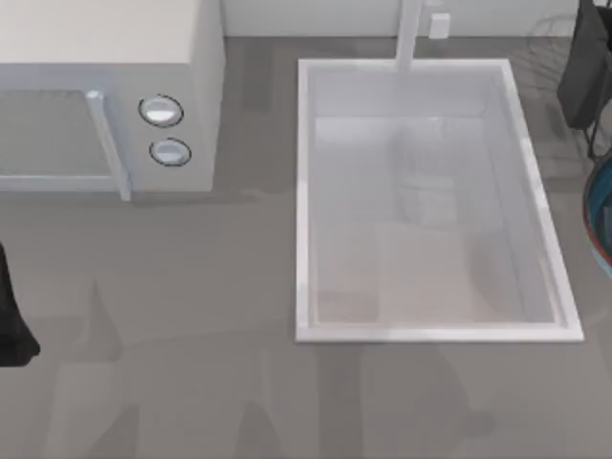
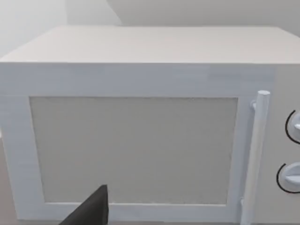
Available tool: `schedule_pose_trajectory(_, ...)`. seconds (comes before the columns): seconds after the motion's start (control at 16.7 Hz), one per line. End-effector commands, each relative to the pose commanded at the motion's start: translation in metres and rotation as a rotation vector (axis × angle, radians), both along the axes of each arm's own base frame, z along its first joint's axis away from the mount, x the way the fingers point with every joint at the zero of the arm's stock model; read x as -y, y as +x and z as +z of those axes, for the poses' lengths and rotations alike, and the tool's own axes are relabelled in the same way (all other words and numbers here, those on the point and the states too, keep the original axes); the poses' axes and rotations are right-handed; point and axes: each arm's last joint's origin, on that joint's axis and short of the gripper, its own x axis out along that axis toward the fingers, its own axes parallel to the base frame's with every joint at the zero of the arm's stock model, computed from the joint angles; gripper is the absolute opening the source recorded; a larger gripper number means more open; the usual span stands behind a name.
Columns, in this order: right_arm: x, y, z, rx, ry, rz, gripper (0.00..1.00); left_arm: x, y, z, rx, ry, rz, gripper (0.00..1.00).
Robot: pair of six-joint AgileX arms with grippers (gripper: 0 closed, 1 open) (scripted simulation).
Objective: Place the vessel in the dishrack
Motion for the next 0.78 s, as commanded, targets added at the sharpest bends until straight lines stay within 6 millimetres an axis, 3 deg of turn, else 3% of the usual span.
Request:
schedule_pose_trajectory(0.36, 0.012, 0.0, 0.005, 0.121, 0.052, -0.043, 0.0, 0.0, 0.0, 0.0, 0.0, 0.0, 0.0, 1.0)
schedule_pose_trajectory(0.78, 0.068, -0.005, 0.029, 0.686, 0.16, -0.16, 0.0, 0.0, 0.0, 0.0, 0.0, 0.0, 0.0, 1.0)
